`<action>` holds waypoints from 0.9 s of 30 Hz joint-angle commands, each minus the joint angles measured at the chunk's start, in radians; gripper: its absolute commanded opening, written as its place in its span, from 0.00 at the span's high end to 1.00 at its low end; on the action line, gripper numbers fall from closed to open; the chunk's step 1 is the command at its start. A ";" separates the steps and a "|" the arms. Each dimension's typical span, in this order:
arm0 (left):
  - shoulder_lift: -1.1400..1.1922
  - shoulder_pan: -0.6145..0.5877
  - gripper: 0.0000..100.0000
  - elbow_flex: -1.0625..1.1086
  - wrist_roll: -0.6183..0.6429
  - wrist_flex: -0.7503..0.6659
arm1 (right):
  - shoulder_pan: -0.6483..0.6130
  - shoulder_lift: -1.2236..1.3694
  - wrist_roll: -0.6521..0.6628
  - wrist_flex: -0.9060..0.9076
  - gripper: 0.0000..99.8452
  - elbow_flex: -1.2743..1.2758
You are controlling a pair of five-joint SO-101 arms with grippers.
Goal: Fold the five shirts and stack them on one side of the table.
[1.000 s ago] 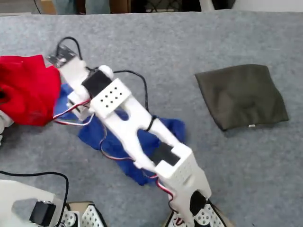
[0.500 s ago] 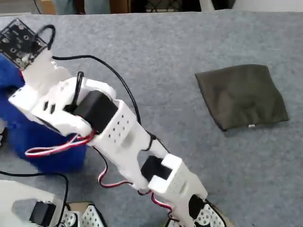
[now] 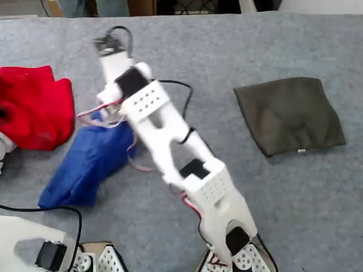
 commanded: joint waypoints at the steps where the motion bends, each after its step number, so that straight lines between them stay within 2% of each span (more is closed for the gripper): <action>1: -0.011 -0.001 0.73 -0.007 -0.011 0.005 | 0.117 0.015 -0.008 0.023 0.98 0.071; 6: -0.020 0.024 0.73 -0.008 -0.020 0.005 | 0.222 0.019 0.000 0.025 0.98 0.275; 9: -0.021 0.064 0.73 -0.008 -0.077 0.006 | 0.259 0.019 0.028 0.025 0.98 0.395; 18: -0.100 0.217 0.73 0.012 -0.124 0.008 | 0.265 -0.004 0.055 0.025 0.98 0.680; 22: -0.227 0.361 0.73 0.162 -0.180 0.008 | 0.272 -0.065 0.060 0.021 0.98 0.785; 27: -0.454 0.618 0.73 0.552 -0.184 0.008 | 0.264 -0.159 0.135 0.020 0.98 0.905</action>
